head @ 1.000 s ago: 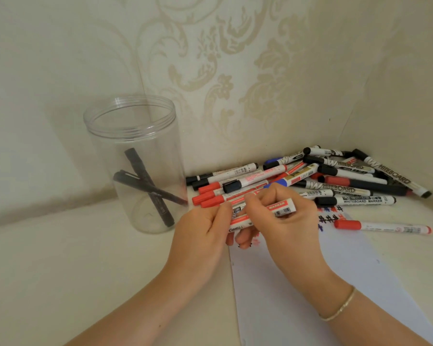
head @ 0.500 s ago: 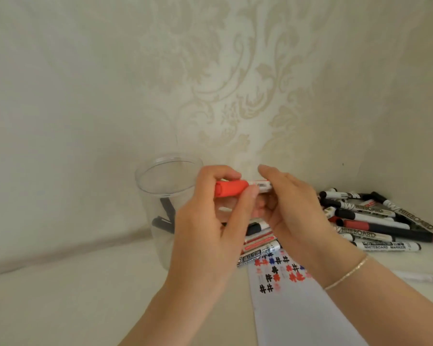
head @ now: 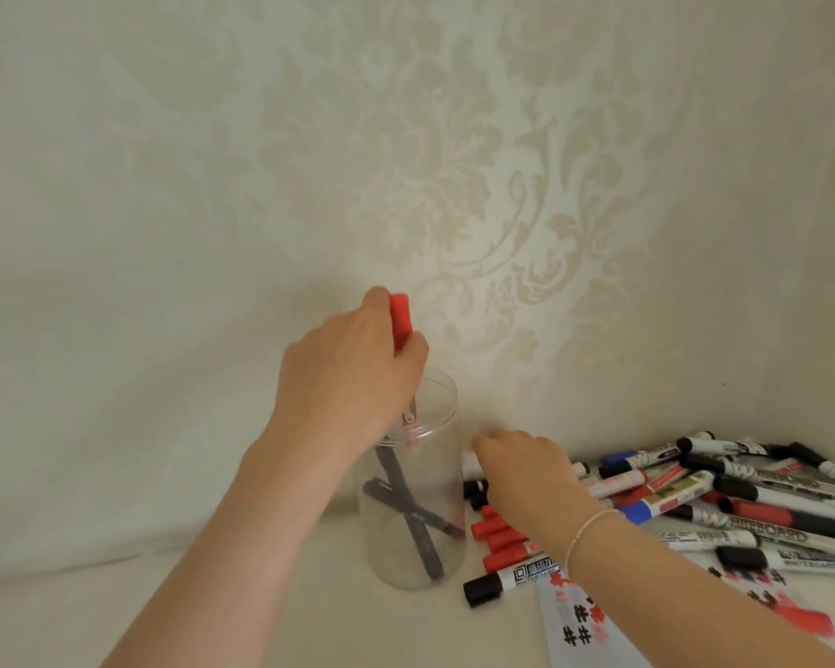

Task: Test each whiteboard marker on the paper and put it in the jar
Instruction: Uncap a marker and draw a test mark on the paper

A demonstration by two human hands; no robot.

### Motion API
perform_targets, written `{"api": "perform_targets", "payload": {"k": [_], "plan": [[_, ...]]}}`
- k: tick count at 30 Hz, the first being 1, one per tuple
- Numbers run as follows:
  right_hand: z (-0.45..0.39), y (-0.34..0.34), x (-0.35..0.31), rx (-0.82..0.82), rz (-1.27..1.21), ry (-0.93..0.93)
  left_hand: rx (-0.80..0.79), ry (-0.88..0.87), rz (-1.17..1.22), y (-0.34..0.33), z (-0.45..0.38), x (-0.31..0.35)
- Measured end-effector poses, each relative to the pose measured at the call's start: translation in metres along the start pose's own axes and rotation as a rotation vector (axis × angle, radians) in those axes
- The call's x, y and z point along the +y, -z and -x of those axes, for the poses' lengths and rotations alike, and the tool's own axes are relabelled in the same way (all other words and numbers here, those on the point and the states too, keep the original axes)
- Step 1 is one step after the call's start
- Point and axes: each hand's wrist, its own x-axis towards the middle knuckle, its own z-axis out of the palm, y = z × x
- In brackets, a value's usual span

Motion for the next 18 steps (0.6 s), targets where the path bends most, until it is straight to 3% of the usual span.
{"api": "perform_targets", "payload": {"k": [5,11,15,18], "plan": [[-0.007,-0.028,0.012,-0.081,-0.129,-0.015,-0.457,0.072,0.171,-0.016,-0.008,-0.008],[-0.014,-0.035,0.022,-0.158,-0.222,0.001,-0.729,-0.038,0.057,-0.028,-0.027,-0.006],[-0.013,-0.03,0.024,-0.221,-0.286,0.002,-0.933,-0.019,0.028,-0.036,-0.036,-0.003],[-0.015,-0.032,0.027,-0.274,-0.295,-0.023,-0.983,-0.023,-0.013,-0.036,-0.038,-0.002]]}}
